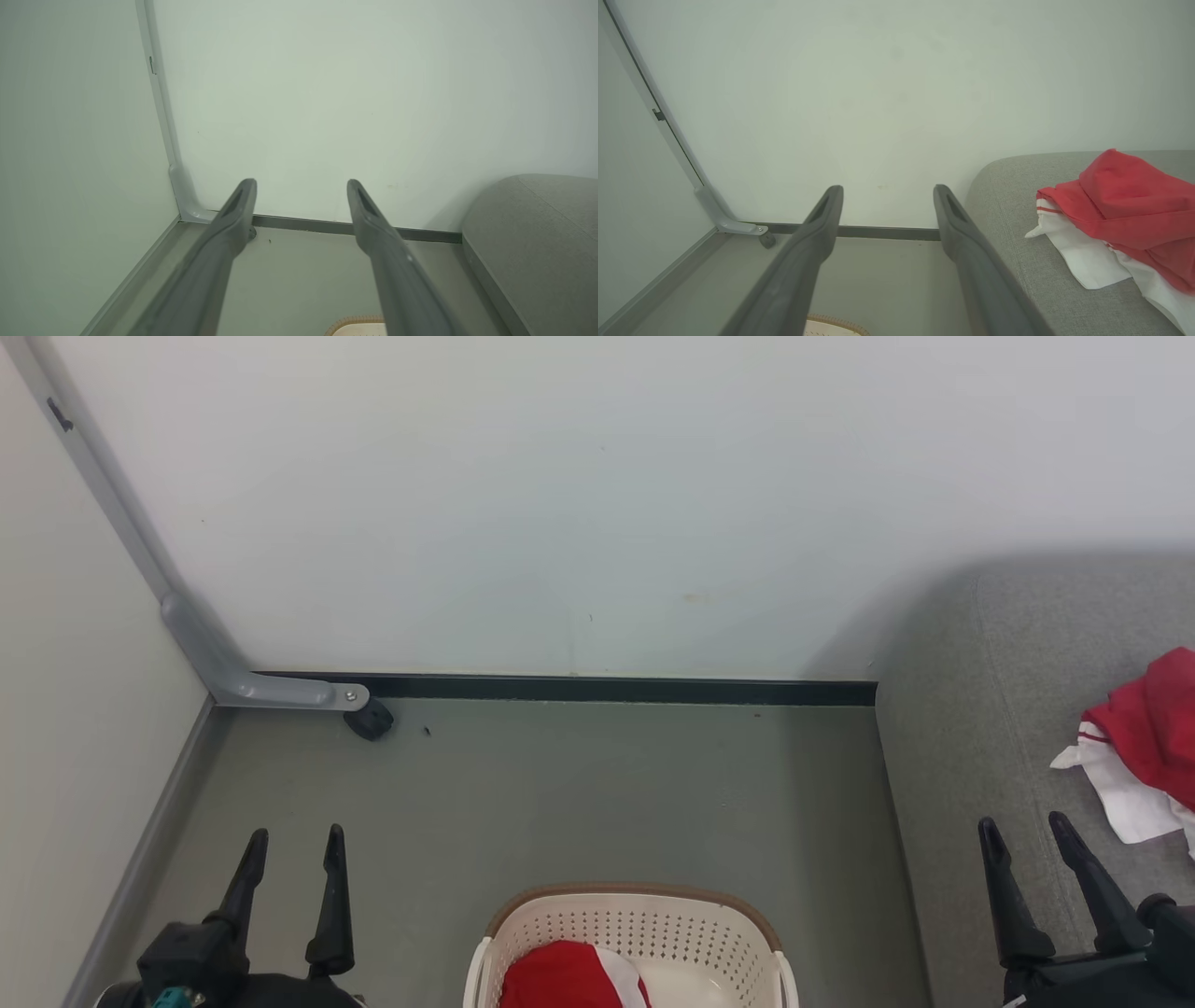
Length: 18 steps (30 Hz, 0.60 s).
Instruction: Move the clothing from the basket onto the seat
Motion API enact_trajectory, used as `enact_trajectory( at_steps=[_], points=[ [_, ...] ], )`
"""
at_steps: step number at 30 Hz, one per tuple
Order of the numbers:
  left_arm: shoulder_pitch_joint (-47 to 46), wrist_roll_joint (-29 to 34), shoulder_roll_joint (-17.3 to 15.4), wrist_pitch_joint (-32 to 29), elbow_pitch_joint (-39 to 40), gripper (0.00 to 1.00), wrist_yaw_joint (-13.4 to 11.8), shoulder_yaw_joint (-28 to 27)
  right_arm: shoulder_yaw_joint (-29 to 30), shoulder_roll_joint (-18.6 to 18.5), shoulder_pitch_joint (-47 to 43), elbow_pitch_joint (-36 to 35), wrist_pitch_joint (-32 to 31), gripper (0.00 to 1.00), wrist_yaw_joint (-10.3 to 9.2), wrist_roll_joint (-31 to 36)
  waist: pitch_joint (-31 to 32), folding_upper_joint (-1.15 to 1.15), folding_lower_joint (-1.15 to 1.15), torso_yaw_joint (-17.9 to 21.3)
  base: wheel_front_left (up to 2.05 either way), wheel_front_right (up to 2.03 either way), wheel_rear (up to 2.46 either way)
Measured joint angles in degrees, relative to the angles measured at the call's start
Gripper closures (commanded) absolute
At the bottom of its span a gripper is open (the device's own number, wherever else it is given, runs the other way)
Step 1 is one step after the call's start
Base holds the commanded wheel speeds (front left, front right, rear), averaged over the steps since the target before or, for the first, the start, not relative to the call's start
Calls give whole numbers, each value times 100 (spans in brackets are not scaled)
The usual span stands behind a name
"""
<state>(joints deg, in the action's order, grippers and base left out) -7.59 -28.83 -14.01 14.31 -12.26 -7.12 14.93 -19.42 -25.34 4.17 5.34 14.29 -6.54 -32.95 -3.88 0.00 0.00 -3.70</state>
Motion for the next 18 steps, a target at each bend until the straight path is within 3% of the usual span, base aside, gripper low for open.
enact_trajectory(
  at_steps=[18],
  points=[
    [45, 178, 156, 0, 162, 0, 65, -170, 371, 196, 91, 5, 1, 0, 235, 226, -251, 0, 0, 136, 0, 0, 0]
  ],
)
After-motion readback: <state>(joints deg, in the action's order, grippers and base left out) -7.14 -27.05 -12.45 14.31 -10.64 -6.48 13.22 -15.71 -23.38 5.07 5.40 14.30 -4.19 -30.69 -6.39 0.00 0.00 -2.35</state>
